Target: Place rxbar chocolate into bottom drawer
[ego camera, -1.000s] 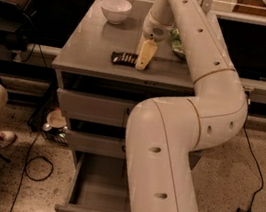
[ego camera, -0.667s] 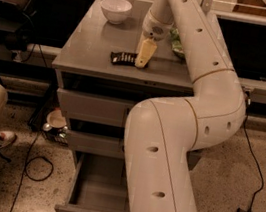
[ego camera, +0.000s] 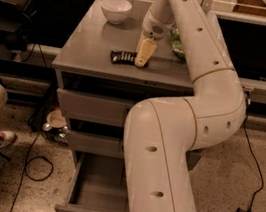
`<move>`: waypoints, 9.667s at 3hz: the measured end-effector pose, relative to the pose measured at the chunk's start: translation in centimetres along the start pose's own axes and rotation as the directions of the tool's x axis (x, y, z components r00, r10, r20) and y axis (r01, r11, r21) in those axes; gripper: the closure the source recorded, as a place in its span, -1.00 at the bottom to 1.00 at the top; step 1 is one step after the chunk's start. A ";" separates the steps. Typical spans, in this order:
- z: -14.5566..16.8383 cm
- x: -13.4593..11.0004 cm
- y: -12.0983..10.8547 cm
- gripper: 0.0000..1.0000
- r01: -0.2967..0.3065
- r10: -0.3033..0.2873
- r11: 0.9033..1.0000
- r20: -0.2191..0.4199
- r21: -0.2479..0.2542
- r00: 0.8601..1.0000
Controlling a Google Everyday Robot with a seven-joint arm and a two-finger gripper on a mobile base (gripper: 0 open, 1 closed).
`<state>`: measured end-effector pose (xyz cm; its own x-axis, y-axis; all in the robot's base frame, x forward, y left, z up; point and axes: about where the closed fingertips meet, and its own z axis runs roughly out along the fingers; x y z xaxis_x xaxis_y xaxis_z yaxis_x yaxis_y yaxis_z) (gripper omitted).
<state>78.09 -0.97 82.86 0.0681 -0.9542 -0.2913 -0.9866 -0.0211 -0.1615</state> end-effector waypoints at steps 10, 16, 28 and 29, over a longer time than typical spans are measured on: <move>-4.8 21.0 23.5 1.00 -0.606 0.604 0.795 0.075 0.011 0.793; 23.5 26.8 38.1 1.00 -0.775 0.807 0.551 -0.039 -0.310 0.589; 51.4 22.7 33.6 -1.00 -0.744 0.932 0.362 0.191 -0.562 0.309; 49.3 26.4 32.9 -1.00 -0.758 0.933 0.360 0.223 -0.544 0.283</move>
Offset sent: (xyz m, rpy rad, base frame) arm -0.1522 -0.1963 0.0901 0.4012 -0.1216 -0.4530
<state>54.75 -12.11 23.37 -0.8679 -0.2235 -0.4435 -0.4877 0.5529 0.6757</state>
